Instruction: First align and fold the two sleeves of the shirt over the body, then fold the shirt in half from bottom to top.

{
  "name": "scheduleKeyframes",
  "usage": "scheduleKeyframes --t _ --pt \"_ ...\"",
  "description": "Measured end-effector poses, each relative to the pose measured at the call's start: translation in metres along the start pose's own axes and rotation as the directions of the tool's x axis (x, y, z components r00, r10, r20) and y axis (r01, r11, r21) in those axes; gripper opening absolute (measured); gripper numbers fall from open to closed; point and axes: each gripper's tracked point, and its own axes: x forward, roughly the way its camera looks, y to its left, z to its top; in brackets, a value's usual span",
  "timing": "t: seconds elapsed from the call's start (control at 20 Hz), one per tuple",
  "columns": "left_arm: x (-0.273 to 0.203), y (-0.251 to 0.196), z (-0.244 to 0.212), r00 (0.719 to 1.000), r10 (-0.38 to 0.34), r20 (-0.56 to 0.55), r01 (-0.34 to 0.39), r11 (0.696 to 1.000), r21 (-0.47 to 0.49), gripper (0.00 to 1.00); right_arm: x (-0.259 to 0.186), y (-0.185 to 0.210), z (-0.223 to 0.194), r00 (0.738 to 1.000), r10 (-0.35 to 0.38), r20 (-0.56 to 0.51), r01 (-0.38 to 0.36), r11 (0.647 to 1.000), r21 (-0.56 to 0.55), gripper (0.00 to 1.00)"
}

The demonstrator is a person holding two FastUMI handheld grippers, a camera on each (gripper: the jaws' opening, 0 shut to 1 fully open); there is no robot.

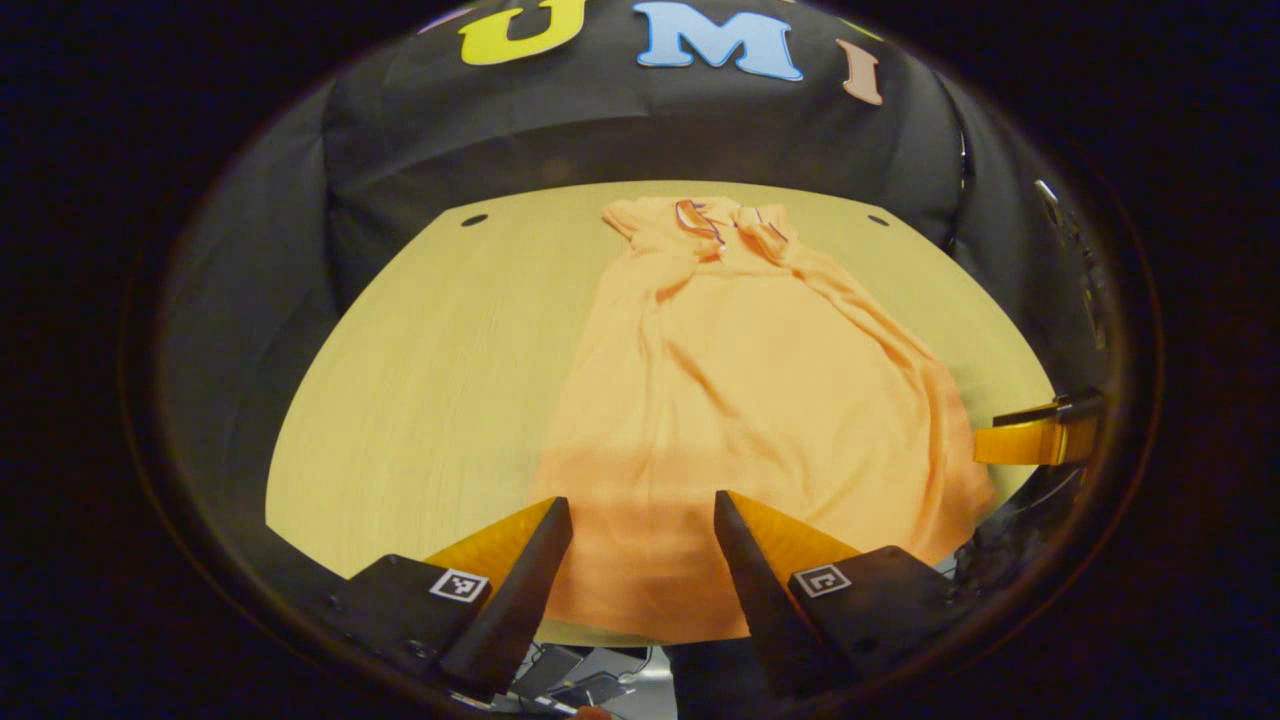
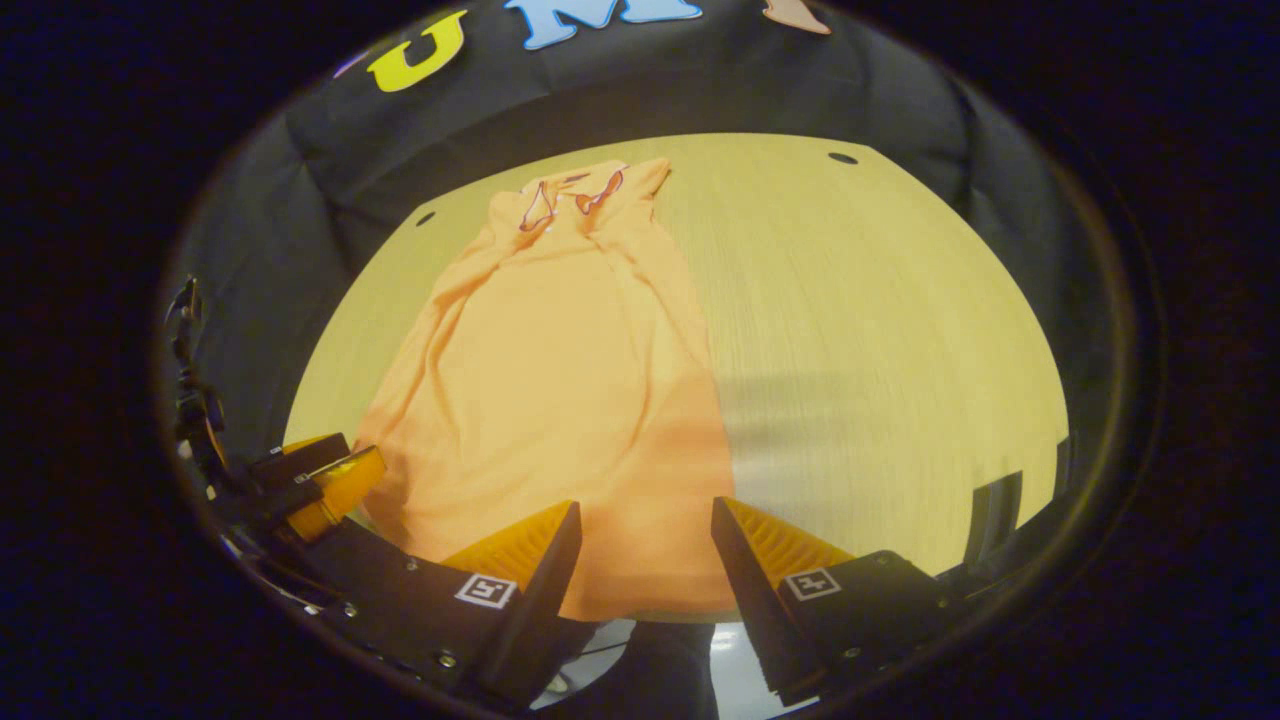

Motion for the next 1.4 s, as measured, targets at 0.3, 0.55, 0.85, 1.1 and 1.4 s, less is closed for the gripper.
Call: scheduleKeyframes --t 0.3,0.55,0.85,1.1,1.4 --pt "0.009 0.009 -0.025 0.996 0.028 -0.085 -0.026 0.999 0.024 0.96 0.010 -0.004 -0.029 0.992 -0.069 -0.109 0.065 0.997 -0.048 0.93" --pt "0.016 0.006 -0.021 0.991 0.022 -0.129 -0.023 1.000 -0.005 0.95 0.017 -0.006 -0.035 0.972 -0.159 -0.175 0.136 0.981 -0.139 0.93" --pt "0.024 0.005 -0.016 0.982 0.017 -0.190 -0.017 1.000 -0.001 0.96 0.019 -0.003 -0.033 0.933 -0.183 -0.309 0.143 0.979 -0.148 0.94" --pt "0.027 0.004 -0.015 0.978 0.002 -0.210 0.000 1.000 0.009 0.80 0.020 -0.001 -0.032 0.920 -0.191 -0.341 0.146 0.978 -0.151 0.94" --pt "0.038 0.001 -0.004 0.981 0.017 -0.194 -0.027 0.998 -0.051 0.07 0.026 0.010 -0.020 0.946 -0.213 -0.245 0.174 0.970 -0.171 0.17"
